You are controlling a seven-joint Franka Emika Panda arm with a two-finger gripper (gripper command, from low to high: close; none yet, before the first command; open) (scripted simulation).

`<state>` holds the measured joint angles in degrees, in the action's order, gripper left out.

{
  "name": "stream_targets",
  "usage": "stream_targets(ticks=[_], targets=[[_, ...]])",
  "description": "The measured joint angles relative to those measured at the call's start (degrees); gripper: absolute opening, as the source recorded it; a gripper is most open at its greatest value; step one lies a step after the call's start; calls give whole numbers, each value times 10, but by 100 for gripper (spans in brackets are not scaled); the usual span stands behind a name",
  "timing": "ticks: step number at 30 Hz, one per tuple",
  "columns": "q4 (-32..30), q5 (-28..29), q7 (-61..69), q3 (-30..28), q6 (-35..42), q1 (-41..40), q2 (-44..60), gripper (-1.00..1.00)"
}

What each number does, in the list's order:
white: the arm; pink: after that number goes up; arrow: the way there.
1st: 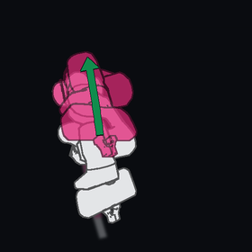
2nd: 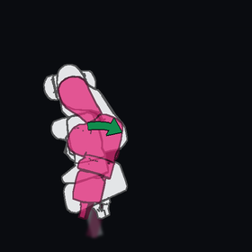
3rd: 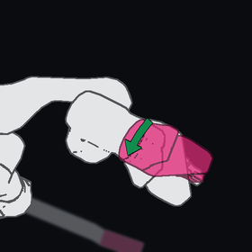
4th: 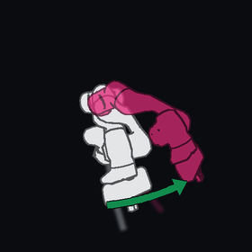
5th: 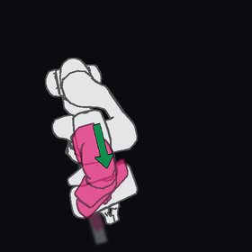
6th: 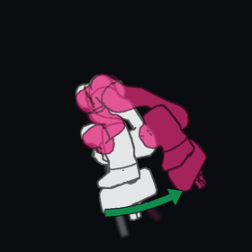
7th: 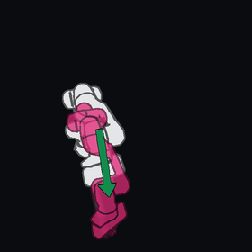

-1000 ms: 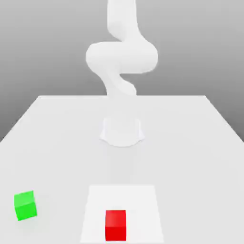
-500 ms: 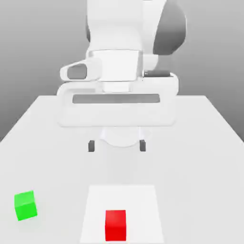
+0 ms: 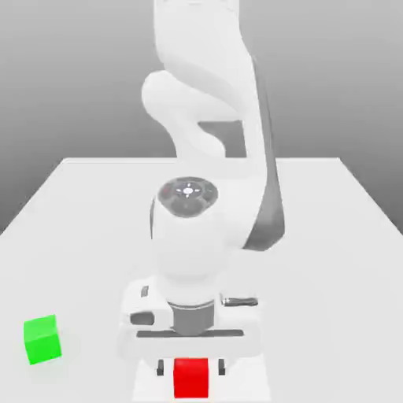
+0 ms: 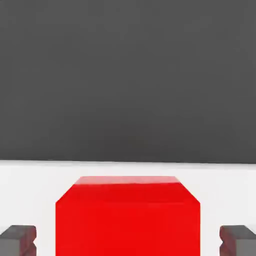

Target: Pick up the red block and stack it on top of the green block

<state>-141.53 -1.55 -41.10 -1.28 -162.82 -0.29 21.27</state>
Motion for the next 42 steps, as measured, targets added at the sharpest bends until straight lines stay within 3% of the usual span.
stream_targets(ticks=[4, 9, 26, 31, 32, 38, 42], targets=[[0, 1, -1, 0, 1, -1, -1, -100], [-13, 6, -9, -4, 74, -1, -87, -100], [-12, -30, -345, -187, 139, -113, -147, -100], [-6, -95, -322, -162, 68, -144, -64, -100], [-6, -104, -315, -155, 56, -149, -51, 100], [-5, -109, -312, -152, 51, -152, -45, 100], [-9, -60, -347, -175, 103, -138, -105, 100]])
